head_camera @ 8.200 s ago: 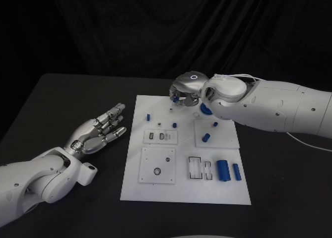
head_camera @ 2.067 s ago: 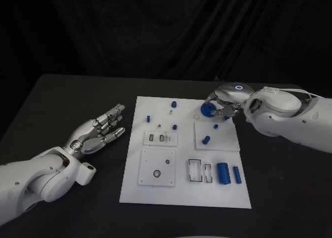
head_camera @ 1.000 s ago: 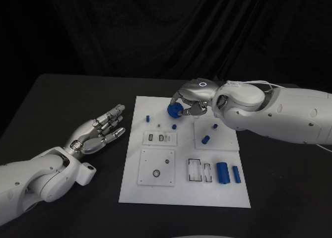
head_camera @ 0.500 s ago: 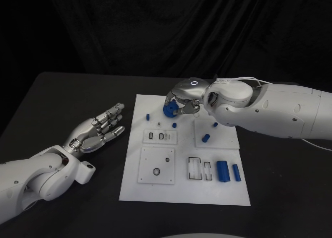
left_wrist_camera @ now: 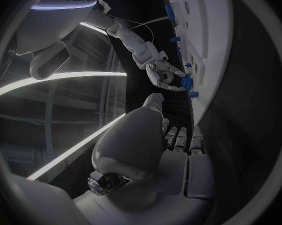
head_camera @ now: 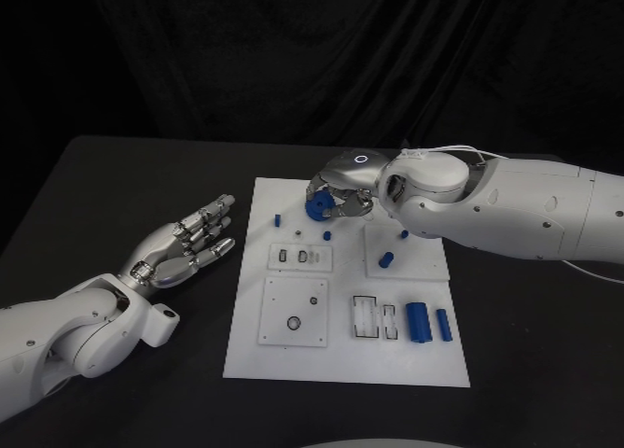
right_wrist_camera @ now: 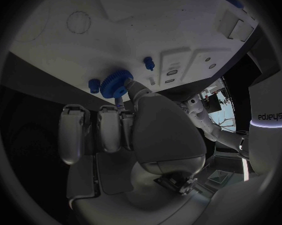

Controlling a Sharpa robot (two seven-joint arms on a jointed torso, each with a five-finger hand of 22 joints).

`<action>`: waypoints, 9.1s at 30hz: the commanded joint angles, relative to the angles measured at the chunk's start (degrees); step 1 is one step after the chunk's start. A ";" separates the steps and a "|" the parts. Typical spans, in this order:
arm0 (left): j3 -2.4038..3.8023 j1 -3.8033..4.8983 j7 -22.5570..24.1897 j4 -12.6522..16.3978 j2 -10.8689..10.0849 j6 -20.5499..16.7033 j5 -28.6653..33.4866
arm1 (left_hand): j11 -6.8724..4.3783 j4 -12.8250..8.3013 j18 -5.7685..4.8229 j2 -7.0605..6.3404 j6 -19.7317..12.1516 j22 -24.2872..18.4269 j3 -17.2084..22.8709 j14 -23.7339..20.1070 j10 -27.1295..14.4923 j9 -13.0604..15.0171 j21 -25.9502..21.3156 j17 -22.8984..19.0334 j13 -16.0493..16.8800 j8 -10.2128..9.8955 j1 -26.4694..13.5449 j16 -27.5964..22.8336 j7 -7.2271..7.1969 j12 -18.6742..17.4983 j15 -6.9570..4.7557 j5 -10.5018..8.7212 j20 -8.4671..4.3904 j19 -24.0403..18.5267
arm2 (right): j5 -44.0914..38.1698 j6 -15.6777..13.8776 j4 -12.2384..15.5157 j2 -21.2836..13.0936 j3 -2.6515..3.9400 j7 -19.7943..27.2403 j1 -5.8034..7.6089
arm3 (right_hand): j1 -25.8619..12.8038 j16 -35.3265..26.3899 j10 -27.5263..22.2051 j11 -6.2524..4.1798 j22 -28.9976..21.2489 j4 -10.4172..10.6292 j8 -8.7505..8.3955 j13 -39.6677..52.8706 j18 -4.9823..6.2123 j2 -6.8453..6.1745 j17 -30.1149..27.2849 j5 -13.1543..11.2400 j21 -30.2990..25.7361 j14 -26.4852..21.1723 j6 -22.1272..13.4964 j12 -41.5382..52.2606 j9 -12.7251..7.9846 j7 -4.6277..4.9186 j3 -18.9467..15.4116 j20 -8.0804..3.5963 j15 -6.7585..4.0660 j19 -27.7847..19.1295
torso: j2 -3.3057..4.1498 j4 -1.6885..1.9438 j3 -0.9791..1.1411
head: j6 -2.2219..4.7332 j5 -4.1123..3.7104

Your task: Assemble the parts on the task board

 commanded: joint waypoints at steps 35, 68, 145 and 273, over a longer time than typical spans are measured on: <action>0.03 0.12 6.44 -0.36 0.36 1.57 -0.09 | 0.71 0.40 0.31 0.02 -0.18 -0.05 0.20 -0.03 -0.03 -0.03 -0.20 -0.09 -0.04 0.15 -0.64 -0.21 0.17 -0.30 0.91 -0.42 1.13 0.05 | -0.31 3.81 -0.24 -1.44 -0.04 -2.58 -0.51 | 0.36 -2.45 -1.74 0.37 8.91 -0.99 -5.04 2.07 0.64 -0.68 -2.39 2.34 -2.76 1.67 -1.76 -3.14 -4.39 0.57 3.47 0.43 0.53 0.06 | -0.03 -0.14 0.00 | -0.45 0.23; 0.03 0.11 6.25 -0.51 0.11 1.80 -0.09 | 0.85 0.45 0.39 0.06 -0.19 -0.05 0.22 -0.03 -0.01 -0.03 -0.20 -0.09 -0.04 0.15 -0.75 -0.21 0.29 -0.30 1.36 -0.55 1.66 0.05 | -0.31 -2.46 1.80 -7.63 -0.05 -1.46 -0.97 | -0.90 -4.31 -2.85 0.31 8.28 -0.64 -3.50 0.49 0.98 -0.74 -4.32 1.37 -4.53 1.10 4.93 -4.80 -5.53 0.46 4.38 0.46 0.52 -0.60 | -0.02 -0.17 0.07 | -0.70 0.74; 0.03 0.10 6.17 -0.87 1.02 2.48 -0.09 | 0.34 0.51 0.64 0.36 -0.31 -0.05 0.42 -0.03 -0.12 -0.05 -0.20 -0.09 -0.07 0.13 -1.01 -0.21 0.48 -0.33 1.93 0.02 2.48 0.05 | 1.50 -7.48 12.69 -30.56 -0.18 -8.96 -2.92 | -6.80 1.84 2.14 -0.08 11.78 9.84 -5.49 3.43 -0.37 -3.82 2.08 -9.25 0.58 3.84 5.51 -0.24 -8.88 0.22 -4.27 -0.29 -0.18 2.81 | -0.06 -0.05 0.01 | -1.54 -1.46; 0.03 0.04 5.44 -1.64 1.66 3.97 1.13 | 1.95 0.03 0.89 0.10 -0.17 -0.05 0.72 -0.03 0.07 -0.02 -0.20 -0.09 -0.02 0.16 -0.77 -0.21 0.25 -0.27 2.48 -1.38 3.22 0.05 | -3.20 -8.26 16.56 -9.04 -0.03 -12.91 -8.06 | -0.80 1.10 1.51 0.42 11.41 3.58 3.81 2.53 0.20 -0.63 -0.06 4.93 -2.33 3.38 14.76 0.46 0.53 -0.14 -4.07 0.07 0.33 1.99 | 0.13 0.01 0.07 | -3.53 1.20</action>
